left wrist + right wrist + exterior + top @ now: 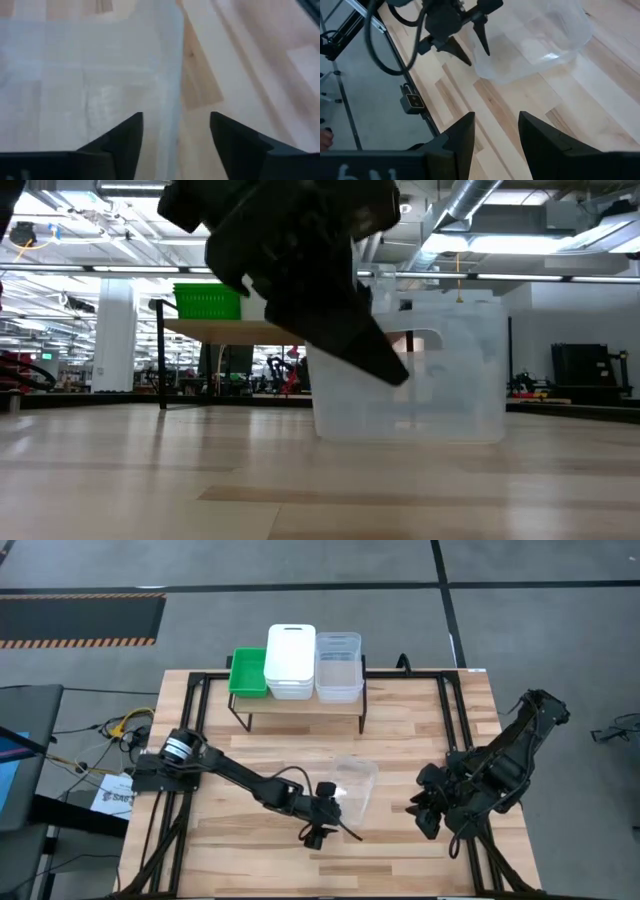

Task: Stack baskets on shelf by color
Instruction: Stack the transparent bin on top of the transparent bin on the shelf

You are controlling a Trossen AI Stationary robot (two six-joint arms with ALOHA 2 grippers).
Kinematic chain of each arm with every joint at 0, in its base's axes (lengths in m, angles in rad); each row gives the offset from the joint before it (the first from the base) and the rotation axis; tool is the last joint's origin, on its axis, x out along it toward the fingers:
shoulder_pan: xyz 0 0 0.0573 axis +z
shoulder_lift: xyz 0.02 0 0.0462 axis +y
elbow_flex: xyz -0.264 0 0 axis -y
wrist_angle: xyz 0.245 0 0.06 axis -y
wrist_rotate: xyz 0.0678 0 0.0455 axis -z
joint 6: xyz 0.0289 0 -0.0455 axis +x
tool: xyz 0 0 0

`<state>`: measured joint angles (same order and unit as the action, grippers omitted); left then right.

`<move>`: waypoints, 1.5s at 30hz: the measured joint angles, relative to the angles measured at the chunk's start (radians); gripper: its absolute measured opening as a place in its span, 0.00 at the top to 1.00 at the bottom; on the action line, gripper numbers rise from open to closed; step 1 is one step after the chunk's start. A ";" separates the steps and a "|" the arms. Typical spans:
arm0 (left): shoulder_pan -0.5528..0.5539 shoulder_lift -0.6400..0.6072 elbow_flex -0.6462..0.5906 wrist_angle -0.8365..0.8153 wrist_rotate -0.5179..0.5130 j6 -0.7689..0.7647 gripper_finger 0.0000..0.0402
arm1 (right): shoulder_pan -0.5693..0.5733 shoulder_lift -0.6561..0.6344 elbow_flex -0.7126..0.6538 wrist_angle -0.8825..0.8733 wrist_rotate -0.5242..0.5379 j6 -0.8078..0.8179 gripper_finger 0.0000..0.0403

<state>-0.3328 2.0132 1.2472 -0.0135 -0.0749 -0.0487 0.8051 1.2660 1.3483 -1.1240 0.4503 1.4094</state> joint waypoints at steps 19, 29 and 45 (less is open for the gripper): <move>-0.004 0.017 0.138 -0.197 0.075 -0.136 1.00 | 0.000 0.000 0.000 0.002 0.000 0.007 0.57; -0.006 0.010 0.551 -0.654 0.047 0.027 1.00 | 0.000 0.000 0.000 0.002 0.000 0.007 0.57; 0.083 0.009 0.881 -1.085 0.002 0.127 1.00 | 0.050 0.000 0.000 -0.001 0.000 0.066 0.57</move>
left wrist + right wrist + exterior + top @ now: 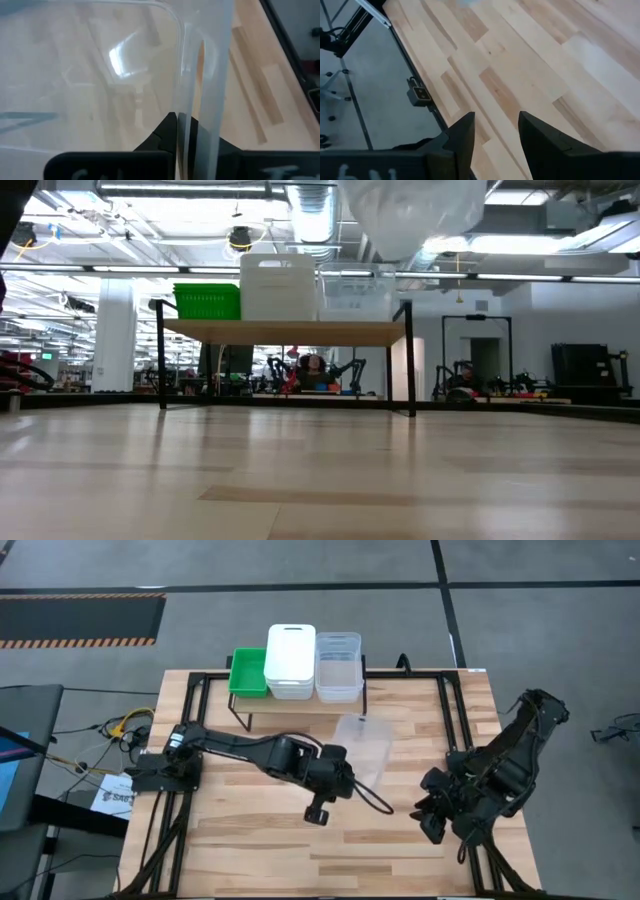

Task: Stack baskets on shelf by color
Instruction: Stack the transparent bin on top of the transparent bin on the shelf

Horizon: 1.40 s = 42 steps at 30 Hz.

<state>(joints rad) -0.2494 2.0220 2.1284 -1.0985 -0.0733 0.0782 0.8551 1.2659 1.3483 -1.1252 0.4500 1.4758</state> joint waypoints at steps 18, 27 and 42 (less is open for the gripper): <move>0.085 -0.074 0.222 -0.036 -0.347 0.244 1.00 | 0.044 -0.001 0.000 -0.030 0.127 0.098 0.57; 0.277 -0.098 0.222 0.100 -0.357 0.359 1.00 | -0.047 0.000 0.000 -0.034 0.156 0.051 0.57; 0.491 0.023 0.158 0.057 -0.240 0.405 1.00 | -0.106 0.000 0.000 -0.019 0.154 0.041 0.57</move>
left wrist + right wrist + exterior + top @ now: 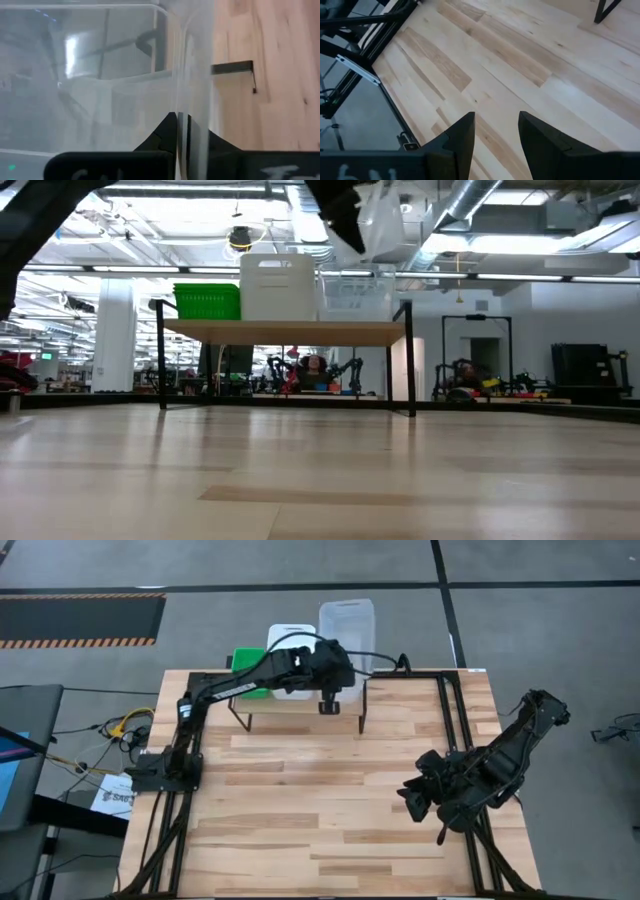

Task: Stack baskets on shelf by color
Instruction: Stack the transparent bin on top of the transparent bin on the shelf

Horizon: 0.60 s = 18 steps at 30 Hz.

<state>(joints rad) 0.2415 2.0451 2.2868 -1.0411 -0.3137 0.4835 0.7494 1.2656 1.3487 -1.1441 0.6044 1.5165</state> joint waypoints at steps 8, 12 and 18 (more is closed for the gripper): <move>0.034 0.042 0.000 -0.068 0.015 0.028 1.00 | 0.000 0.000 0.000 0.011 -0.001 0.002 0.57; 0.049 0.039 0.000 -0.077 0.010 0.017 1.00 | 0.000 0.000 0.000 0.011 -0.002 0.002 0.57; 0.053 0.038 0.001 -0.105 0.013 0.014 1.00 | 0.000 0.000 0.000 0.011 -0.003 0.002 0.57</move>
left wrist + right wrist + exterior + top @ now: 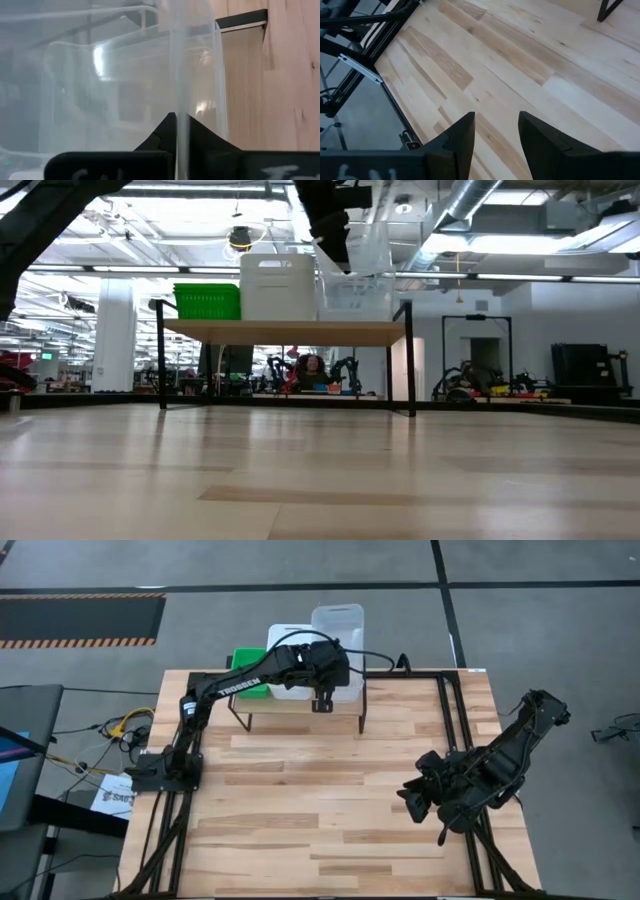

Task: Stack baskets on shelf by color
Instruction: Stack the transparent bin on top of the transparent bin on the shelf

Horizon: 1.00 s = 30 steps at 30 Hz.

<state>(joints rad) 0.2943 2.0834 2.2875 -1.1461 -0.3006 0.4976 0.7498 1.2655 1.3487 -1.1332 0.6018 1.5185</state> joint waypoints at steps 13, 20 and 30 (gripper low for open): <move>-0.002 -0.008 0.000 -0.006 -0.065 0.064 0.78 | 0.000 0.000 0.000 -0.023 0.000 -0.005 0.57; -0.007 -0.008 0.008 -0.016 -0.076 0.084 0.67 | 0.000 0.000 0.000 -0.025 0.000 -0.008 0.57; -0.013 -0.034 0.069 -0.048 -0.024 0.000 0.67 | 0.000 0.000 0.000 -0.034 0.000 -0.001 0.57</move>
<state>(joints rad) 0.2815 2.0493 2.3562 -1.1941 -0.3245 0.4978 0.7498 1.2655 1.3487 -1.1674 0.6018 1.5173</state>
